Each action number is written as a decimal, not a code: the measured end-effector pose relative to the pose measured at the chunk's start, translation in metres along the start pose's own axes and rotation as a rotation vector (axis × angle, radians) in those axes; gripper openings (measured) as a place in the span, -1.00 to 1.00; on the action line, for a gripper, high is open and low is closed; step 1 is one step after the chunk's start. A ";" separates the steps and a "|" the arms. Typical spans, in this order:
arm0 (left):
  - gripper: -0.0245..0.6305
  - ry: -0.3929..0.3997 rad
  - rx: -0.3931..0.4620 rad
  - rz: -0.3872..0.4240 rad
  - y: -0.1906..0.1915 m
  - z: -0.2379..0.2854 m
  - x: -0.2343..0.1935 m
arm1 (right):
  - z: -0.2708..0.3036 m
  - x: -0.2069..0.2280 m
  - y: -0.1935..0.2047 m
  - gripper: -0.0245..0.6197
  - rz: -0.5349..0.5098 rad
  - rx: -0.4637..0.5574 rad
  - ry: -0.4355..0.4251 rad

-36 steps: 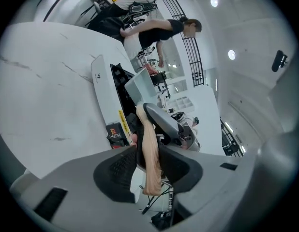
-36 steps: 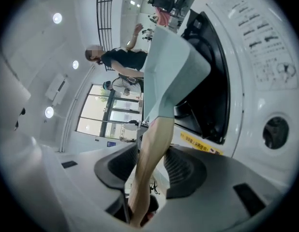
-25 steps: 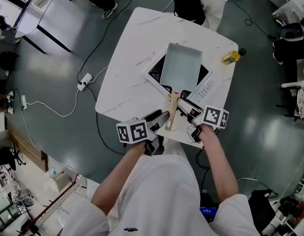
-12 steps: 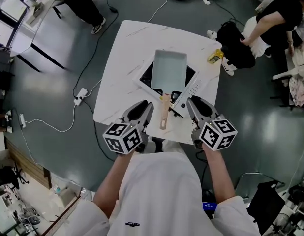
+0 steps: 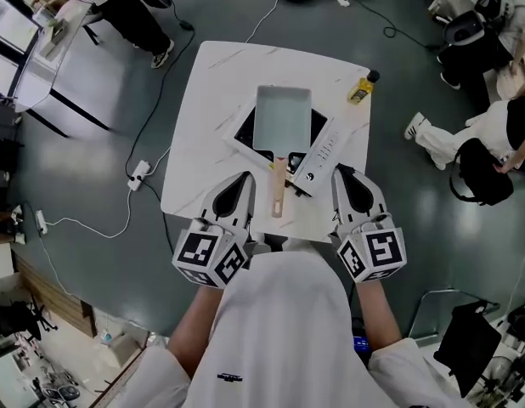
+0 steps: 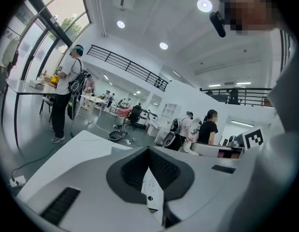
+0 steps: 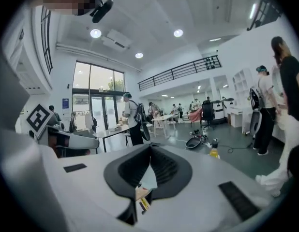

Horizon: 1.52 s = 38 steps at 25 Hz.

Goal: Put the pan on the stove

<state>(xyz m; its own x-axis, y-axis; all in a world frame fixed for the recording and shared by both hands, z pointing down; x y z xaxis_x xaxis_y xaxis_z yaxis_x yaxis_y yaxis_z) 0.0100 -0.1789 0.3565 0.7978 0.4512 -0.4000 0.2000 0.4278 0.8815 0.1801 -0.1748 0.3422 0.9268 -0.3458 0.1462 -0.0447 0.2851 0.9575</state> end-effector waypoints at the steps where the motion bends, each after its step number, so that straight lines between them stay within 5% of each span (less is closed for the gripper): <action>1: -0.93 0.002 0.005 0.011 -0.002 -0.002 0.003 | -0.003 -0.001 -0.001 -0.91 -0.006 0.013 0.007; 10: -0.93 -0.011 0.029 0.093 -0.010 -0.011 0.009 | -0.010 -0.012 0.000 -0.91 -0.034 0.040 0.020; 38: -0.93 -0.017 0.026 0.115 -0.009 -0.020 0.014 | -0.013 -0.021 0.002 -0.91 -0.070 0.023 -0.004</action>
<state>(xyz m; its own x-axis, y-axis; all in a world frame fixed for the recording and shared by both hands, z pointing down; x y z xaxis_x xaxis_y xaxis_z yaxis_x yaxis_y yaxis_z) 0.0084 -0.1607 0.3384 0.8256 0.4830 -0.2919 0.1210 0.3537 0.9275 0.1651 -0.1552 0.3381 0.9265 -0.3678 0.0797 0.0117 0.2398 0.9708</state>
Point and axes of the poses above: the fingertips, and each gripper's own axes: z forward along the fingers, x to its right, y out of its underside, the point moved 1 cm from there along -z, backward along the fingers
